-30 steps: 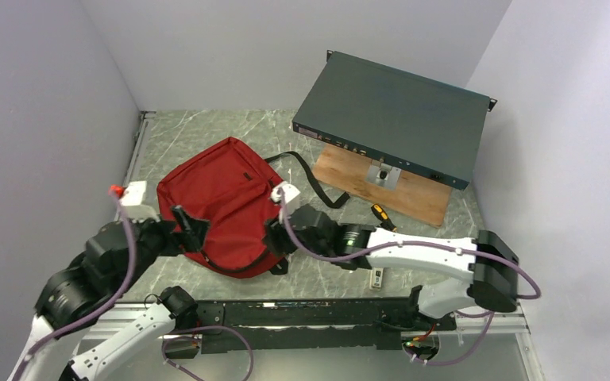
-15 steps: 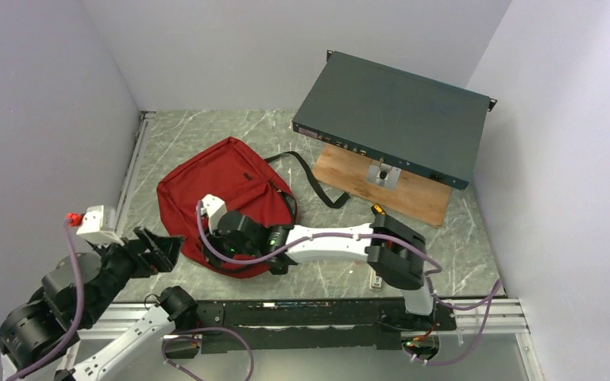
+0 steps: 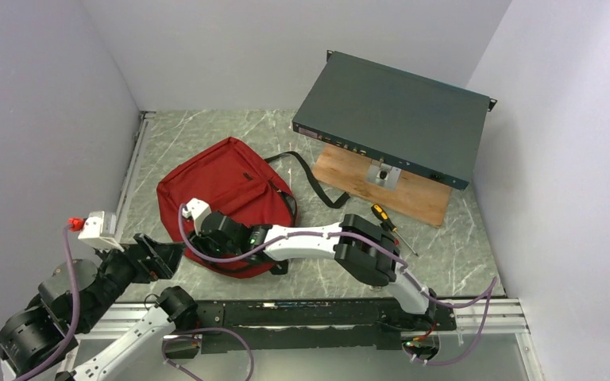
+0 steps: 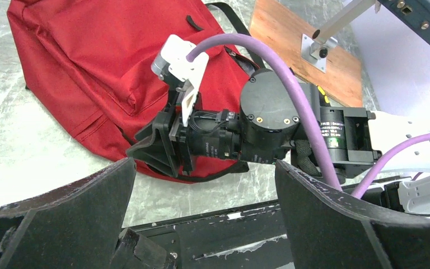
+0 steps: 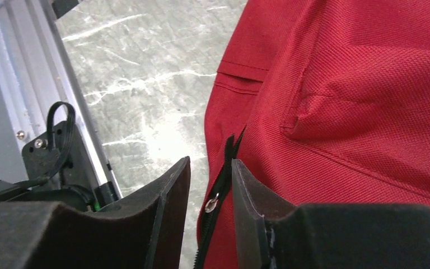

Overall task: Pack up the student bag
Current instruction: Zip the student bag at the center of the board.

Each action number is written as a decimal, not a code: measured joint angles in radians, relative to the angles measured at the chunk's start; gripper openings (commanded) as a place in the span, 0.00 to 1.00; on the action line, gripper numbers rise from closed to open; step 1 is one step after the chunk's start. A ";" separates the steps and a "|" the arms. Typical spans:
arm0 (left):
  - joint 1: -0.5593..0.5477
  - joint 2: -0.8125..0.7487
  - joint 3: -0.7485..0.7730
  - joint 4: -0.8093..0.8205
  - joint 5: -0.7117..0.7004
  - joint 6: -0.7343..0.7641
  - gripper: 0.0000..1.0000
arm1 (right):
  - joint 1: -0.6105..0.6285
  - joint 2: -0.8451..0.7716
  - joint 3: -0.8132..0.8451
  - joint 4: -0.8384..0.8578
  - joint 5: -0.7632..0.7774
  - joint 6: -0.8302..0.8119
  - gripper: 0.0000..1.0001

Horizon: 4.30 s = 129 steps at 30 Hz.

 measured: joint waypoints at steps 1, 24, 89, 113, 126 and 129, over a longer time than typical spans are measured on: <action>0.000 0.000 -0.003 0.001 0.003 0.000 0.99 | -0.001 0.004 0.004 -0.005 0.001 0.000 0.35; 0.000 0.000 -0.040 0.010 0.015 0.008 1.00 | -0.025 0.084 0.060 -0.011 -0.009 0.006 0.04; 0.911 0.419 -0.729 0.536 0.549 -0.154 0.30 | -0.108 -0.187 -0.397 0.368 -0.538 0.145 0.00; 0.995 0.423 -0.728 0.513 0.562 -0.181 0.12 | -0.021 -0.749 -0.819 0.136 -0.166 0.074 0.00; 1.024 0.282 -0.737 0.492 0.745 -0.156 0.89 | -0.008 -0.732 -0.769 0.113 -0.198 0.139 0.00; 1.023 0.222 -0.723 0.438 0.761 -0.154 0.92 | -0.008 -0.731 -0.743 0.090 -0.178 0.139 0.00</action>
